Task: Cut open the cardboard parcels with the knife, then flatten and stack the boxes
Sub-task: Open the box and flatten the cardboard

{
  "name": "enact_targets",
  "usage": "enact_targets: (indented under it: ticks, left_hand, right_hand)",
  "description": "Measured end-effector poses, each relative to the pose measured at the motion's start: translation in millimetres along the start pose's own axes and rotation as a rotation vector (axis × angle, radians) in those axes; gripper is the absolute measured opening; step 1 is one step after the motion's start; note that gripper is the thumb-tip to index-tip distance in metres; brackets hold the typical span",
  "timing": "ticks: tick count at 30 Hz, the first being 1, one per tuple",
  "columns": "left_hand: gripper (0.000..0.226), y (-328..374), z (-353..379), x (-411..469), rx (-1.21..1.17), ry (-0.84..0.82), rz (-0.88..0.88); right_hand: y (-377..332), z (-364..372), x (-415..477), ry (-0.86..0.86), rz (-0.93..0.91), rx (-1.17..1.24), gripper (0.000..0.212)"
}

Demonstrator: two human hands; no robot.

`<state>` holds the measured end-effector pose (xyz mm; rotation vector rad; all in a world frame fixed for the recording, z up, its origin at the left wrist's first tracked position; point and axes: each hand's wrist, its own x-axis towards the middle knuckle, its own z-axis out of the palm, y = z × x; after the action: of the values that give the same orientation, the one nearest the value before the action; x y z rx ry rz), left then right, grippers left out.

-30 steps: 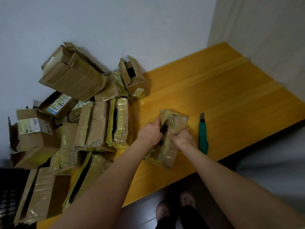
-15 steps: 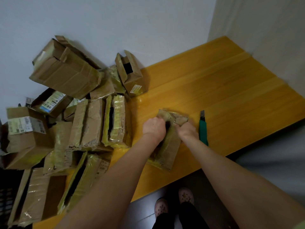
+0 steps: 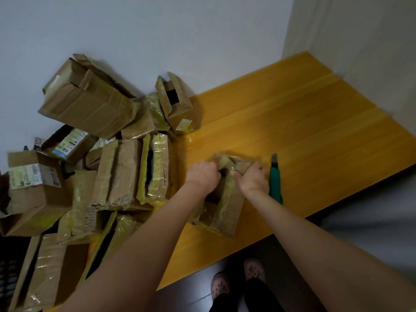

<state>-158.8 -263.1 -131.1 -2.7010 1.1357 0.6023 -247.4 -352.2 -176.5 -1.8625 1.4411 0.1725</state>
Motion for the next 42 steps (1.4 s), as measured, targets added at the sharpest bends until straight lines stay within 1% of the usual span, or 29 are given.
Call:
enact_targets:
  ticks: [1,2,4,6,8,10,11,13,14,15,16,18,21,24,26,28,30,32,35,36,39,42]
  left_hand:
    - [0.033,4,2,-1,0.027,-0.011,-0.014]
    - [0.036,7,4,-1,0.055,-0.018,-0.027]
    - [0.041,13,5,0,0.099,-0.007,-0.043]
    - [0.041,17,5,3,0.128,0.027,-0.031]
    - [0.034,20,6,4,0.141,0.070,0.001]
    - [0.027,18,7,3,0.137,0.120,0.028]
    - [0.027,16,8,2,0.132,0.151,0.041]
    - [0.027,13,5,2,0.143,0.187,0.068]
    - [0.027,13,3,2,0.159,0.188,0.081]
    - [0.027,15,2,3,0.178,0.177,0.092]
    - [0.027,17,2,3,0.191,0.158,0.093]
    - [0.026,21,3,4,0.186,0.123,0.058]
    - [0.031,26,6,4,0.181,0.137,0.023]
    - [0.025,30,2,3,0.236,0.145,0.077]
    - [0.027,26,-3,2,0.247,0.135,0.114]
    - [0.026,19,-7,1,0.229,0.129,0.114]
    - [0.024,14,-9,-2,0.178,0.120,0.096]
    - [0.024,8,-11,-4,0.077,0.117,0.072]
    - [0.025,-14,-23,3,-0.270,0.223,-0.020]
    - [0.027,-22,-27,7,-0.339,0.246,-0.027]
    - [0.028,-32,-30,8,-0.423,0.223,-0.056]
    - [0.031,-32,-22,4,-0.580,0.202,-0.199]
  right_hand:
    - [-1,-2,-1,0.046,-0.068,-0.039,0.072]
    - [-2,-4,-2,0.082,-0.144,-0.091,0.069]
    - [-5,-9,-1,0.088,-0.245,-0.179,0.054]
    - [-8,-13,1,0.064,-0.270,-0.219,0.040]
    - [-11,-16,2,0.061,-0.292,-0.241,0.033]
    - [-12,-15,4,0.076,-0.276,-0.229,0.038]
    - [-12,-15,5,0.079,-0.240,-0.213,0.047]
    - [-10,-12,7,0.038,-0.150,-0.172,0.073]
    - [-10,-11,8,0.001,-0.121,-0.156,0.081]
    - [-9,-9,9,-0.032,-0.100,-0.143,0.084]
    - [-8,-8,10,-0.047,-0.079,-0.132,0.081]
    - [-8,-9,12,-0.028,-0.051,-0.130,0.067]
    - [-6,-10,13,0.013,-0.076,-0.159,0.053]
    - [-3,-8,13,0.028,-0.078,-0.161,0.051]
    - [-1,-7,14,0.034,-0.090,-0.160,0.051]
    - [0,-7,13,0.046,-0.110,-0.172,0.051]
    - [-1,-6,12,0.051,-0.133,-0.174,0.050]
    - [2,-7,11,0.056,-0.150,-0.190,0.045]
    - [20,-10,13,0.078,-0.155,-0.183,0.041]
    - [23,-10,13,0.064,-0.155,-0.157,0.042]
    - [17,-10,12,-0.049,-0.164,-0.050,0.049]
    - [6,-14,11,-0.099,-0.124,0.103,0.064]
